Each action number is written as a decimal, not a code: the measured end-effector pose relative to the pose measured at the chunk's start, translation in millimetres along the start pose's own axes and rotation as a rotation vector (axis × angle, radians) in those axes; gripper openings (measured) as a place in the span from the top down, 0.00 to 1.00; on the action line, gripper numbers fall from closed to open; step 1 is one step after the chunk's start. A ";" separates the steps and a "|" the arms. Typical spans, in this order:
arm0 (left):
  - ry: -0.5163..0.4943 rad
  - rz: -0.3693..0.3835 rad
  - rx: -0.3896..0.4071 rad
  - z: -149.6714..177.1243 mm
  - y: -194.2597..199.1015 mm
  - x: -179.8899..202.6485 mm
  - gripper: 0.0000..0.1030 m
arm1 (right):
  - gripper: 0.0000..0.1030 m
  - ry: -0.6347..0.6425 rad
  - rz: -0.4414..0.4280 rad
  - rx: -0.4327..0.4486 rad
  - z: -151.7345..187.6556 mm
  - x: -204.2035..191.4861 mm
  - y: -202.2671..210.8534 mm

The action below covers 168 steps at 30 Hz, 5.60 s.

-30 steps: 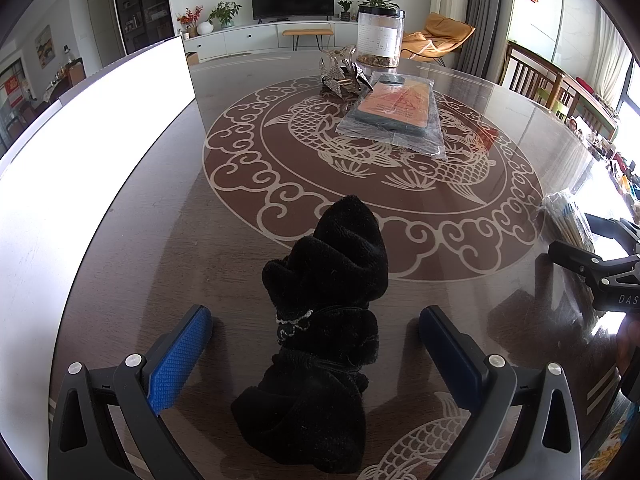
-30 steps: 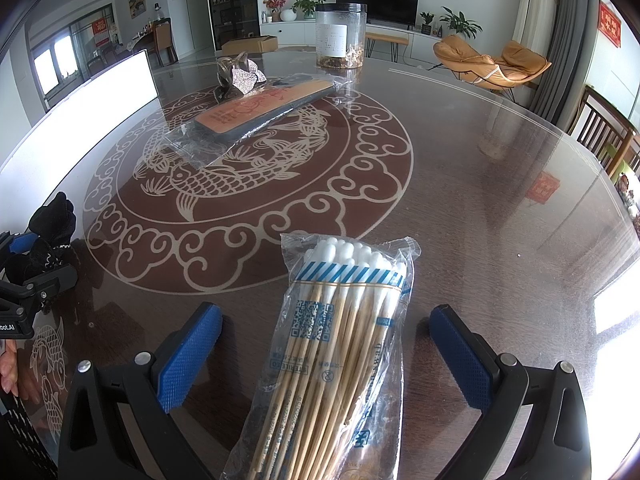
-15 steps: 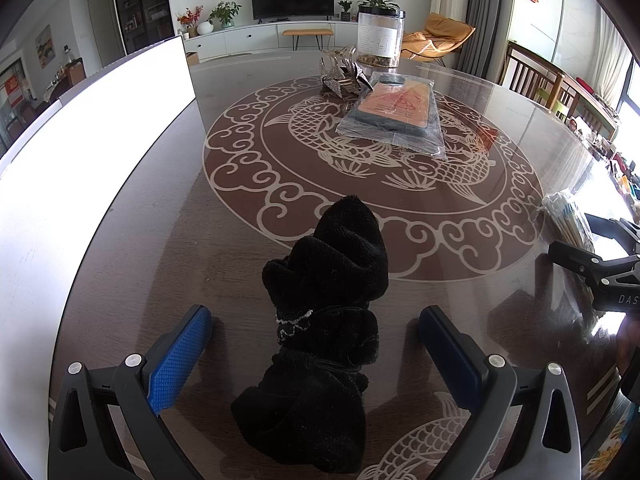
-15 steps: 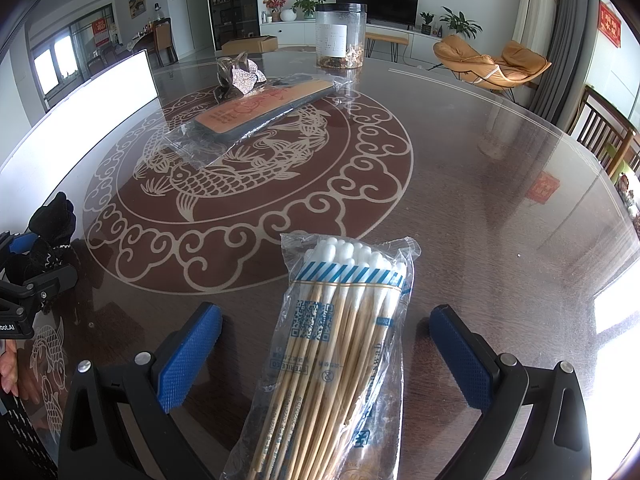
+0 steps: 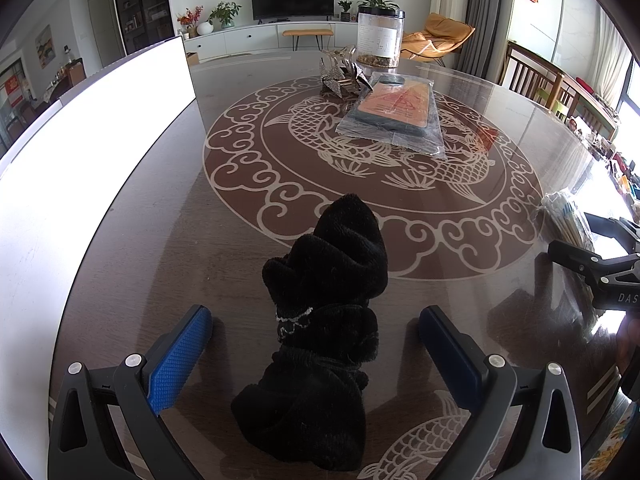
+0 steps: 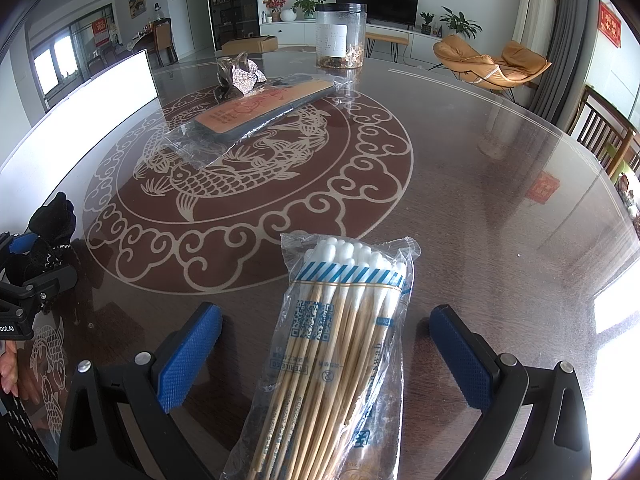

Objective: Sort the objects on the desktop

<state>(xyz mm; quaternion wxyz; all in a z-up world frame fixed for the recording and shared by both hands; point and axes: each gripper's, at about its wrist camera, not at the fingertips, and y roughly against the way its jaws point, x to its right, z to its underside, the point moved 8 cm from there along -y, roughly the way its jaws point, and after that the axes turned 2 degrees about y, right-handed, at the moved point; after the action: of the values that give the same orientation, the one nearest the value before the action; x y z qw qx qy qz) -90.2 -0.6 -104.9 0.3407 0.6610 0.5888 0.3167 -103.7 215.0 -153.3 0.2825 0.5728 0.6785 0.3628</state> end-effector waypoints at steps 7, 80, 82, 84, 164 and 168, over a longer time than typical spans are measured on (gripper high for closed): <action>0.000 0.000 0.000 0.1 -0.1 0.0 0.00 | 0.00 0.000 0.000 0.000 -0.2 -0.1 0.1; 0.452 -0.339 0.009 -3.7 140.0 -378.0 0.38 | 0.24 0.448 -0.704 -0.057 -180.0 -487.8 32.6; 0.418 -0.294 0.068 -22.2 156.7 -345.3 0.37 | 0.18 0.430 -0.688 -0.003 -189.2 -455.7 45.0; 0.369 -0.241 0.116 -42.7 170.6 -302.8 0.31 | 0.13 0.400 -0.661 0.045 -195.9 -410.9 64.1; 0.077 -0.054 0.010 -6.9 -4.4 -9.3 0.00 | 0.00 -0.019 0.013 0.000 -2.1 3.9 -6.6; 0.076 -0.054 0.010 -7.0 -4.6 -9.4 0.00 | 0.00 -0.019 0.013 0.000 -2.2 4.1 -6.6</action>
<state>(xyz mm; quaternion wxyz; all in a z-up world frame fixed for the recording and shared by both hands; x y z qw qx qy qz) -99.5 -9.1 -104.8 0.3232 0.6339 0.6207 0.3293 -110.0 218.1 -157.3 0.2868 0.5806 0.6720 0.3593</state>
